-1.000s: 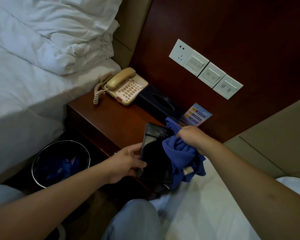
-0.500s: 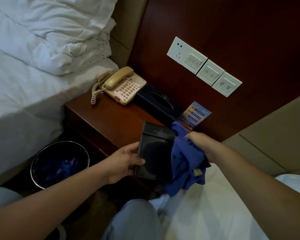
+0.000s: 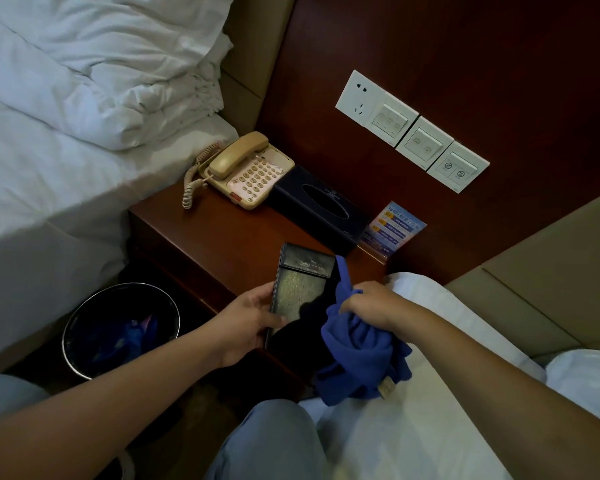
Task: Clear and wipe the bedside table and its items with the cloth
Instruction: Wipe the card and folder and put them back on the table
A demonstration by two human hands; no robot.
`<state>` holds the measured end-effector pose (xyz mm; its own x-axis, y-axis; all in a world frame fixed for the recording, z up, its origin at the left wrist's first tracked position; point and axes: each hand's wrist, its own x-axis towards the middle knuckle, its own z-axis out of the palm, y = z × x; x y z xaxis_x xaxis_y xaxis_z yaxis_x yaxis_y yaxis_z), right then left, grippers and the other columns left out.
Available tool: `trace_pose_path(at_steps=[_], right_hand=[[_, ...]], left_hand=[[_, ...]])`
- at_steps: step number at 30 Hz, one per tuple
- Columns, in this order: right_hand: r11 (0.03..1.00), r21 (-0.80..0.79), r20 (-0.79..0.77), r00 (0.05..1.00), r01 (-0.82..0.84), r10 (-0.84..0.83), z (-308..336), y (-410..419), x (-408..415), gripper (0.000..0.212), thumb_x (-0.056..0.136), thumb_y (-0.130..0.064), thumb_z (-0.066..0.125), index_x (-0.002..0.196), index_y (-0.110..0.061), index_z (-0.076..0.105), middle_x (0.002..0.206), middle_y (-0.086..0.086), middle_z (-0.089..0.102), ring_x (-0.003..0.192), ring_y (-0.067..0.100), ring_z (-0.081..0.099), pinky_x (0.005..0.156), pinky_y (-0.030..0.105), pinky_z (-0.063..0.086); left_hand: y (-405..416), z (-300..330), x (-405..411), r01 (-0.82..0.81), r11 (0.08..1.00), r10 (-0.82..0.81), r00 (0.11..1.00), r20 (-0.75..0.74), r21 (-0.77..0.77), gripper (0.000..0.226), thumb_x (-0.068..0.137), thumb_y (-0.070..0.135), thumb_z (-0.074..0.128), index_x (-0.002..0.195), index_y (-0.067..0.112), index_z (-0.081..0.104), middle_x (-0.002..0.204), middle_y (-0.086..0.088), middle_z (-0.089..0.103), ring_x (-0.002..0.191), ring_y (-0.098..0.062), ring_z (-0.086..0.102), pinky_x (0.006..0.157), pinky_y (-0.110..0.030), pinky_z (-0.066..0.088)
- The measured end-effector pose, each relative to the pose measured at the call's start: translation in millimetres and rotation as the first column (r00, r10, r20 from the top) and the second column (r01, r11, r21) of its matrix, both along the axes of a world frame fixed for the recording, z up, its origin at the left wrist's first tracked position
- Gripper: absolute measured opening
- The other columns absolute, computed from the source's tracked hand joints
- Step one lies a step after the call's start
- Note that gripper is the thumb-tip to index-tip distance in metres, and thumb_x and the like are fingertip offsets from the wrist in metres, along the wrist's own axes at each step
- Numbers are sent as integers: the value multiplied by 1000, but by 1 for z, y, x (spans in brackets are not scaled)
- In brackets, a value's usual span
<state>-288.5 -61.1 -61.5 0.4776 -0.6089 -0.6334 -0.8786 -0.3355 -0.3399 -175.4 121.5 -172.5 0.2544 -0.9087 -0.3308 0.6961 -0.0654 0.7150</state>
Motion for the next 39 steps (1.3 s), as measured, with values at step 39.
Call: trace_pose_path(at_steps=[39], right_hand=[[760, 554, 369, 718, 340, -591, -47, -5, -14, 22, 99, -29, 62, 112, -12, 64, 73, 6, 65, 68, 17, 63, 70, 30, 50]], left_hand=[[-13, 10, 14, -307, 951, 309, 947, -84, 43, 35, 98, 27, 63, 132, 18, 62, 126, -10, 73, 109, -27, 73, 87, -36, 58]])
